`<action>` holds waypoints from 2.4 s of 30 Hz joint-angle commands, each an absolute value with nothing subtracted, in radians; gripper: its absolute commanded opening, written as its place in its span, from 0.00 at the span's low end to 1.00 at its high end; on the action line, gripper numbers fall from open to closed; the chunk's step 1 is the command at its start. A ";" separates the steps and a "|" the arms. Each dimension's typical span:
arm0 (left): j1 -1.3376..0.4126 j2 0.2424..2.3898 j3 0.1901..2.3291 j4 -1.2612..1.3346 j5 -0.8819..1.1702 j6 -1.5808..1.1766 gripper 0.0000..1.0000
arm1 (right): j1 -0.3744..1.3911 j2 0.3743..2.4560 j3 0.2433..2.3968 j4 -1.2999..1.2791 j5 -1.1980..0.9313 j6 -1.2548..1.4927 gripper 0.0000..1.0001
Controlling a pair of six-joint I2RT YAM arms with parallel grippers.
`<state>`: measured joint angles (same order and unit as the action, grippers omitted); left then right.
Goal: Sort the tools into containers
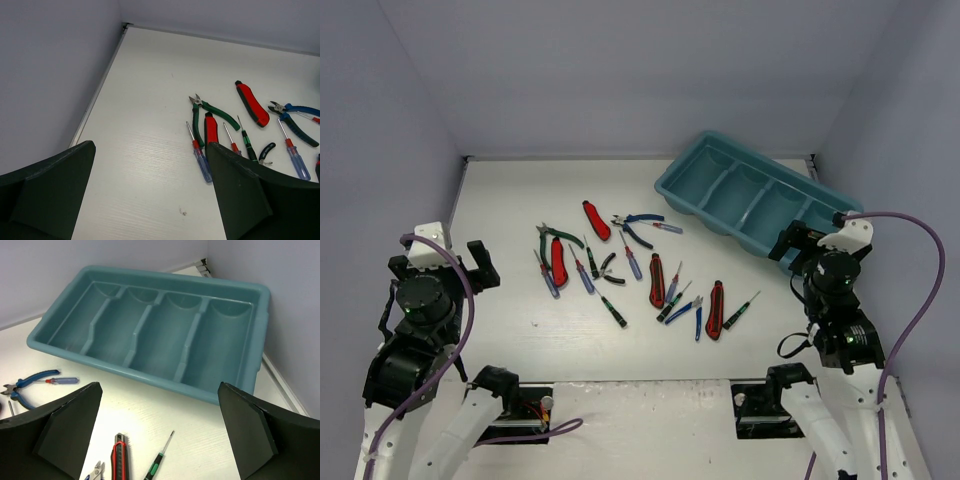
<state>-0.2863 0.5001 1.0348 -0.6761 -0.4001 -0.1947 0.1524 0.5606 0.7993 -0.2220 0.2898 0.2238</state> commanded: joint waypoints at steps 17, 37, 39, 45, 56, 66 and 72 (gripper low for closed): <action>-0.290 0.532 1.084 -0.670 -0.443 -0.249 0.92 | 0.264 0.902 0.868 -0.497 0.277 0.733 1.00; -0.290 0.517 1.104 -0.676 -0.438 -0.262 0.92 | 0.322 1.176 0.595 -0.468 0.228 1.101 0.63; -0.290 0.514 1.104 -0.678 -0.435 -0.259 0.92 | 0.322 1.193 0.567 -0.432 0.210 1.111 0.59; -0.290 0.503 1.099 -0.682 -0.438 -0.248 0.92 | 0.323 1.230 0.529 -0.384 0.201 1.118 0.50; -0.289 0.506 1.090 -0.682 -0.422 -0.260 0.92 | 0.322 1.248 0.544 -0.383 0.228 1.109 0.09; -0.290 0.530 1.113 -0.680 -0.418 -0.266 0.92 | 0.323 1.124 0.844 -0.550 0.386 0.856 0.00; -0.290 0.606 1.126 -0.681 -0.377 -0.301 0.92 | 0.196 1.155 1.104 -0.580 0.491 0.569 0.00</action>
